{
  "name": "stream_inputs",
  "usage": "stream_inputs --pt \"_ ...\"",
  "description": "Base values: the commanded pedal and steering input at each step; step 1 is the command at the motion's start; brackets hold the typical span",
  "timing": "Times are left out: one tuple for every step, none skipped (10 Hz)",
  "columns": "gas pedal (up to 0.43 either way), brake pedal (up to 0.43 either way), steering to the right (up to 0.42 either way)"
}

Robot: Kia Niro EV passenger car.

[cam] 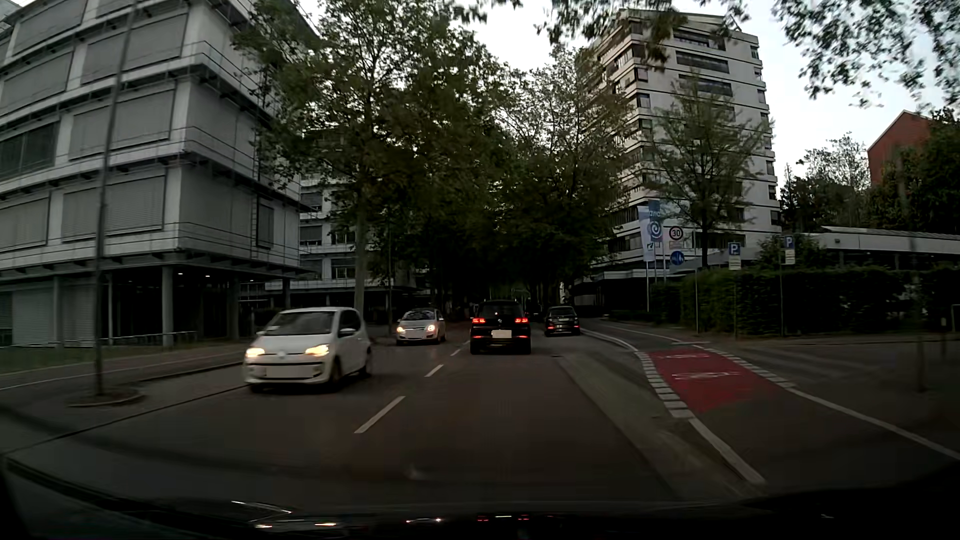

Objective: Follow the waypoints while adhering to traffic rules and regulations

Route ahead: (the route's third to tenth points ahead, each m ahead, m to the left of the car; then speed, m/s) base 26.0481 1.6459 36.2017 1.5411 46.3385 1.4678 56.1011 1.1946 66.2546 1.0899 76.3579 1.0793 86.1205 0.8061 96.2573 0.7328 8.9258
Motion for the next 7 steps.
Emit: stream_inputs --pt "0.110 0.000 0.009" --pt "0.110 0.000 0.005" --pt "0.110 0.000 0.004" --pt "0.118 0.000 0.004" --pt "0.118 0.000 0.004" --pt "0.118 0.000 0.003" --pt "0.118 0.000 0.002"
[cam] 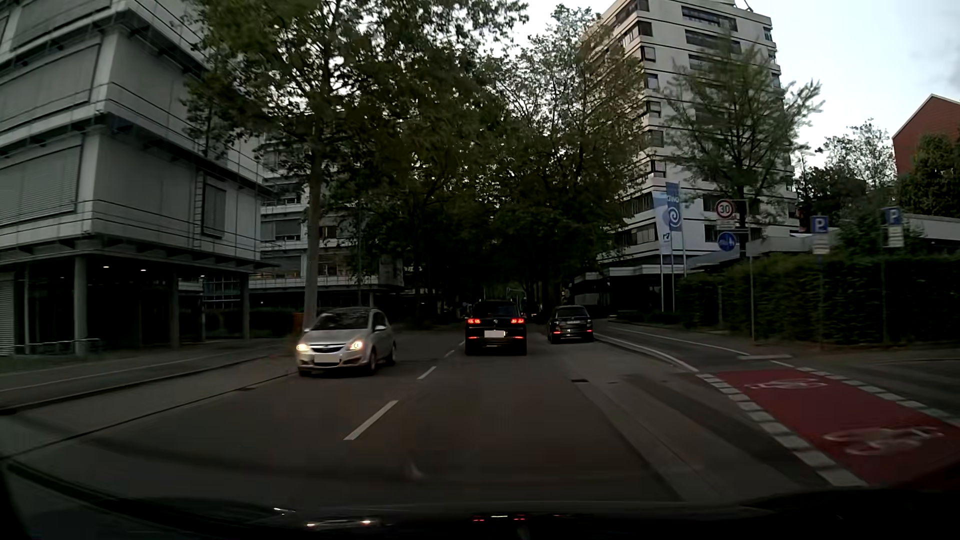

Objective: Follow the waypoints while adhering to traffic rules and regulations

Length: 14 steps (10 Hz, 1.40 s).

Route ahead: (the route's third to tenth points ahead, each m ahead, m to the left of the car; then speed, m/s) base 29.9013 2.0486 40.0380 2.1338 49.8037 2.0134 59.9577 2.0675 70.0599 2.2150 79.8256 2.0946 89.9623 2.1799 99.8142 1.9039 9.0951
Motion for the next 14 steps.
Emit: stream_inputs --pt "0.118 0.000 0.000" --pt "0.118 0.000 -0.001" --pt "0.118 0.000 -0.001" --pt "0.118 0.000 -0.002" --pt "0.098 0.000 -0.002" --pt "0.059 0.000 -0.001" --pt "0.059 0.000 -0.001" --pt "0.059 0.000 -0.001" --pt "0.059 0.000 -0.001" --pt "0.059 0.000 -0.001" --pt "0.059 0.000 -0.001" --pt "0.059 0.000 -0.001" --pt "0.059 0.000 -0.001" --pt "0.059 0.000 -0.001"
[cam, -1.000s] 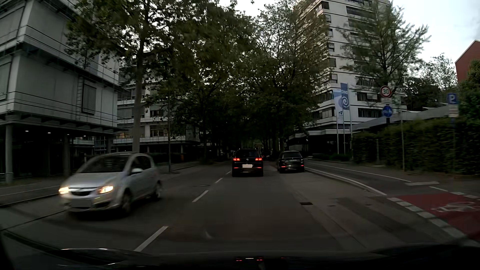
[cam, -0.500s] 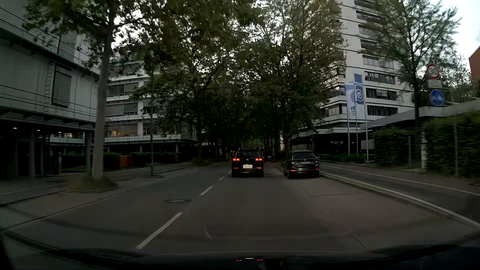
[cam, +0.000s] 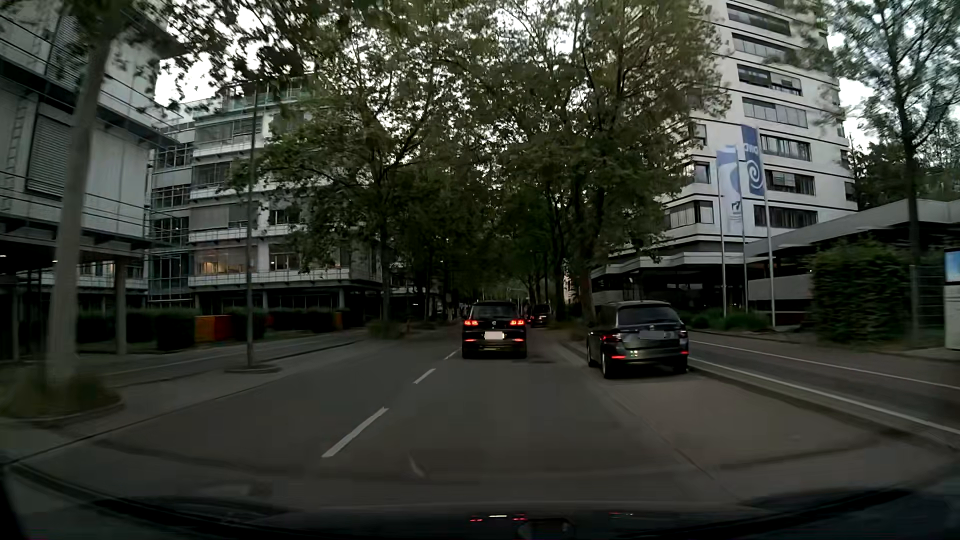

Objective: Follow the waypoints while adhering to traffic rules and regulations

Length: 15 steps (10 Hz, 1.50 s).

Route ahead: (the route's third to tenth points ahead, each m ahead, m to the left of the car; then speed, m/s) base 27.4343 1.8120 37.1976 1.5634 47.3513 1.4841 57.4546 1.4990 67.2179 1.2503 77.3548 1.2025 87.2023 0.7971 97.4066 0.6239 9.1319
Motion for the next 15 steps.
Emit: stream_inputs --pt "0.059 0.000 0.000" --pt "0.059 0.000 0.000" --pt "0.059 0.000 0.000" --pt "0.059 0.000 0.000" --pt "0.059 0.000 0.000" --pt "0.059 0.000 0.000" --pt "0.059 0.000 0.000" --pt "0.059 0.000 0.000" --pt "0.059 0.000 0.000" --pt "0.059 0.000 0.000" --pt "0.059 0.000 0.000" --pt "0.059 0.000 0.000" --pt "0.059 0.000 0.000" --pt "0.059 0.000 0.000" --pt "0.059 0.000 0.000"
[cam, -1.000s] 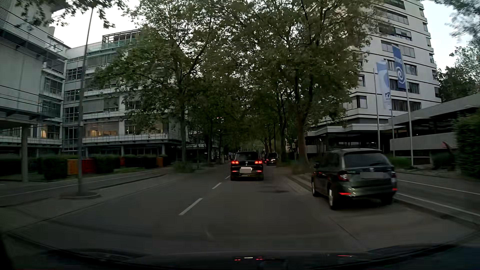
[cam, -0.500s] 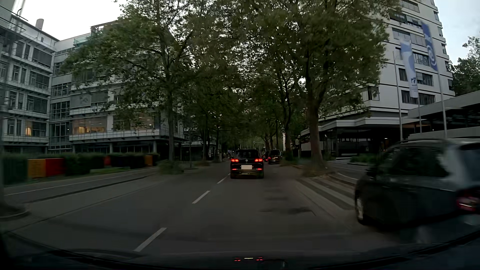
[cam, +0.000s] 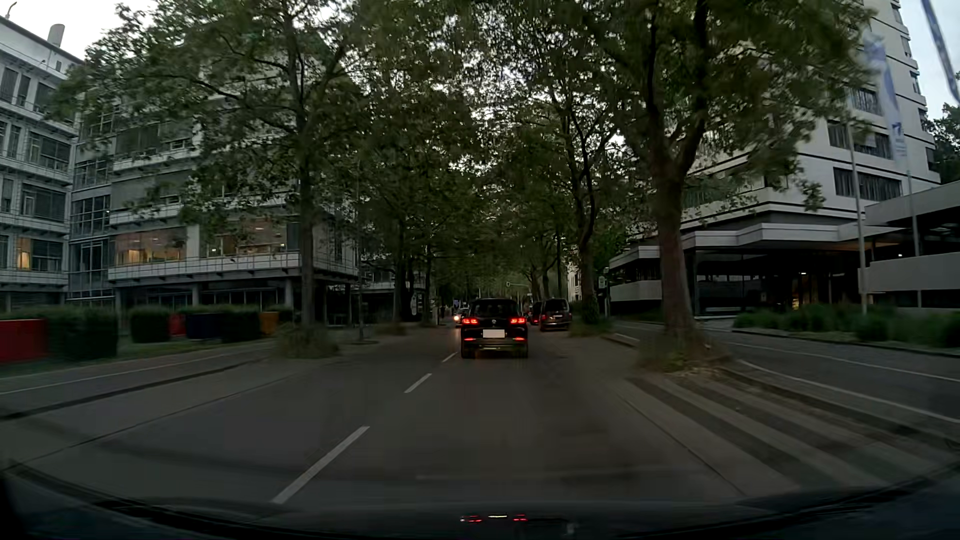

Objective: Follow the waypoints while adhering to traffic rules and regulations

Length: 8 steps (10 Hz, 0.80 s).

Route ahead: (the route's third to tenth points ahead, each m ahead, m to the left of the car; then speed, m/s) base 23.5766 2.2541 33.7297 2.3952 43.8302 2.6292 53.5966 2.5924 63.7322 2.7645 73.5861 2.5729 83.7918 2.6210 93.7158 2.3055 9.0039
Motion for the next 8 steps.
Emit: stream_inputs --pt "0.059 0.000 0.000" --pt "0.059 0.000 0.000" --pt "0.059 0.000 0.000" --pt "0.059 0.000 0.000" --pt "0.059 0.000 0.000" --pt "0.059 0.000 0.000" --pt "0.059 0.000 0.000" --pt "0.059 0.000 0.000"
